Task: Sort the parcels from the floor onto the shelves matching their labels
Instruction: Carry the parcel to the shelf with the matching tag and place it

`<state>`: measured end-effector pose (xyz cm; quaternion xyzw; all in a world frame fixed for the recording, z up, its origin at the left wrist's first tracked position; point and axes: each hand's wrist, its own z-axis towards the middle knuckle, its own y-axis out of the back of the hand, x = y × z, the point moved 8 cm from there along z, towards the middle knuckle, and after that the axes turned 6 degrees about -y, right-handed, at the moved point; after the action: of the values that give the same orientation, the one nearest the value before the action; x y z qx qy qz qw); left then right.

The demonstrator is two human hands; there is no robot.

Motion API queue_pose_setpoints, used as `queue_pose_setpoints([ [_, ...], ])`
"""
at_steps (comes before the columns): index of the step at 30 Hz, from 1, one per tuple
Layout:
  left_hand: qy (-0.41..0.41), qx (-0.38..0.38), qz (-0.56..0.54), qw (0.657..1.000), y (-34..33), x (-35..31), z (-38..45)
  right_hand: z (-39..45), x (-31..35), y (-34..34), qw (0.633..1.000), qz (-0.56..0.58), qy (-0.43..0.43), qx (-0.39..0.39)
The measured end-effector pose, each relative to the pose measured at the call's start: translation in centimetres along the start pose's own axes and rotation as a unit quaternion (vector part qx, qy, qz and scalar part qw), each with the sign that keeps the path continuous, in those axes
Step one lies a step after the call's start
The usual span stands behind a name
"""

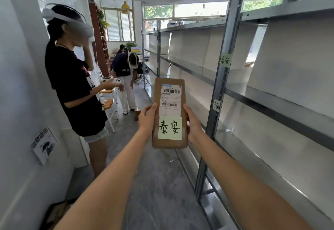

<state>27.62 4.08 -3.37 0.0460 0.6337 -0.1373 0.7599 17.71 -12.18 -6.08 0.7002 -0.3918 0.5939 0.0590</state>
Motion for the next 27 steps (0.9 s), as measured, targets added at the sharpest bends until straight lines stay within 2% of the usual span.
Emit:
queue_pose_setpoints([
  [13, 0.031, 0.017, -0.011, 0.999, -3.0, 4.1, 7.8, 7.6, 0.7, 0.2, 0.999, 0.021, -0.003, -0.025],
  [19, 0.036, 0.070, -0.017, 0.997, -5.9, 6.1, 12.1, 10.6, 1.6, 1.0, 0.998, 0.022, 0.017, -0.055],
  [27, 0.030, 0.175, -0.035, 0.984, -12.0, 5.9, 16.5, 13.0, 4.3, 3.4, 0.984, 0.039, 0.068, -0.158],
])
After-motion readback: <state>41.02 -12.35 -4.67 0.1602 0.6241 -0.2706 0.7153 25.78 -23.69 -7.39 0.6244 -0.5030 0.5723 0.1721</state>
